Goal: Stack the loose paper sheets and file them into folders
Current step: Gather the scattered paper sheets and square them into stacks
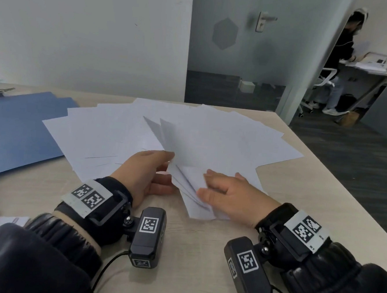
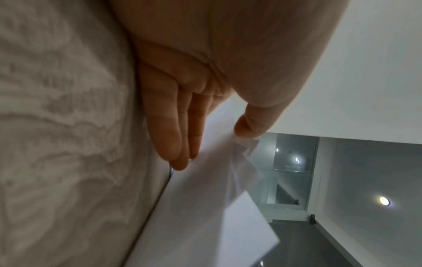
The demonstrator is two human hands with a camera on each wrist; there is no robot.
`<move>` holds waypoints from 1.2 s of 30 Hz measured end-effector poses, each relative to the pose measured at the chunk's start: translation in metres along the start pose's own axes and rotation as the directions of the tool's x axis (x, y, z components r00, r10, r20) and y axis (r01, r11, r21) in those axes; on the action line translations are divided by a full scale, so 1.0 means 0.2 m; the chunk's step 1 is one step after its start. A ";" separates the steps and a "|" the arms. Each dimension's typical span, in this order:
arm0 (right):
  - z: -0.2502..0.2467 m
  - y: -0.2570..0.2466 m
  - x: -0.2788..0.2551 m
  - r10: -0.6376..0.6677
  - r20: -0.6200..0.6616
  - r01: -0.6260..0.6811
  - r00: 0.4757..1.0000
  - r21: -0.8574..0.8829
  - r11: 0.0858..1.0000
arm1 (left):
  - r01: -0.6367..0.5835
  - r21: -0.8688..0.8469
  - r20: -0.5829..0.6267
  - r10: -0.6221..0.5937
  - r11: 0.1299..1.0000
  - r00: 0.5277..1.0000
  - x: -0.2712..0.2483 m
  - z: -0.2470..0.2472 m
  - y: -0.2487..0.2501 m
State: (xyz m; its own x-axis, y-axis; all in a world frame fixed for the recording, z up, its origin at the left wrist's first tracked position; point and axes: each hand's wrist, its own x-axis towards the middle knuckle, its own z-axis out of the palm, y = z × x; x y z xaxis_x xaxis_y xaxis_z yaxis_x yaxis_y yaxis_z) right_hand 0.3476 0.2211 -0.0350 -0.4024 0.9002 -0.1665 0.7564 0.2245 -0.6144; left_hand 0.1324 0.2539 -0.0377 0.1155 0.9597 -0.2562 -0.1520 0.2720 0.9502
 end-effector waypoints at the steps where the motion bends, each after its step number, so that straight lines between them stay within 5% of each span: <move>1: 0.00 0.00 0.00 -0.032 0.042 0.033 0.999 -0.028 0.999 | 0.006 0.040 0.001 -0.006 0.999 1.000 -0.01 0.01 0.00; 5: 0.01 0.01 -0.01 -0.094 0.053 0.094 0.994 0.002 0.996 | -0.043 0.159 0.020 0.040 0.986 0.999 0.00 0.01 -0.02; 9: -0.01 0.05 0.01 -0.009 -0.225 0.030 0.974 0.091 0.995 | -0.119 0.150 0.011 0.118 0.982 0.993 -0.01 -0.01 -0.03; 13: -0.09 0.15 0.03 0.311 -0.605 0.005 0.733 0.462 0.887 | -0.216 0.034 -0.037 0.217 0.976 0.975 -0.02 -0.01 -0.03; 15: -0.10 0.16 0.03 0.446 -0.585 0.071 0.677 0.655 0.752 | -0.272 -0.025 -0.074 0.270 0.962 0.960 -0.02 -0.01 -0.03; 21: -0.10 0.18 0.05 0.501 -0.496 0.216 0.709 0.829 0.516 | -0.350 -0.092 -0.003 0.352 0.932 0.936 -0.05 0.00 -0.02; 26: -0.10 0.13 0.01 0.390 -0.639 0.290 0.663 0.700 0.653 | -0.432 0.025 0.040 0.431 0.901 0.901 -0.05 -0.01 0.01; 36: -0.04 -0.02 -0.10 0.194 -0.866 0.434 0.461 0.411 0.802 | -0.577 0.235 -0.136 0.614 0.782 0.778 -0.21 0.08 0.02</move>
State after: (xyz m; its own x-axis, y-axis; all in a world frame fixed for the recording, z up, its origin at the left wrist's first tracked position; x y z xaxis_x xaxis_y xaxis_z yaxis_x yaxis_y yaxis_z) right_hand 0.3569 0.2056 -0.0225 0.4078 0.7817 0.4718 0.2204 0.4172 -0.8817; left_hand 0.1432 0.2135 -0.0198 -0.1365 0.9229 0.3600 0.0448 -0.3573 0.9329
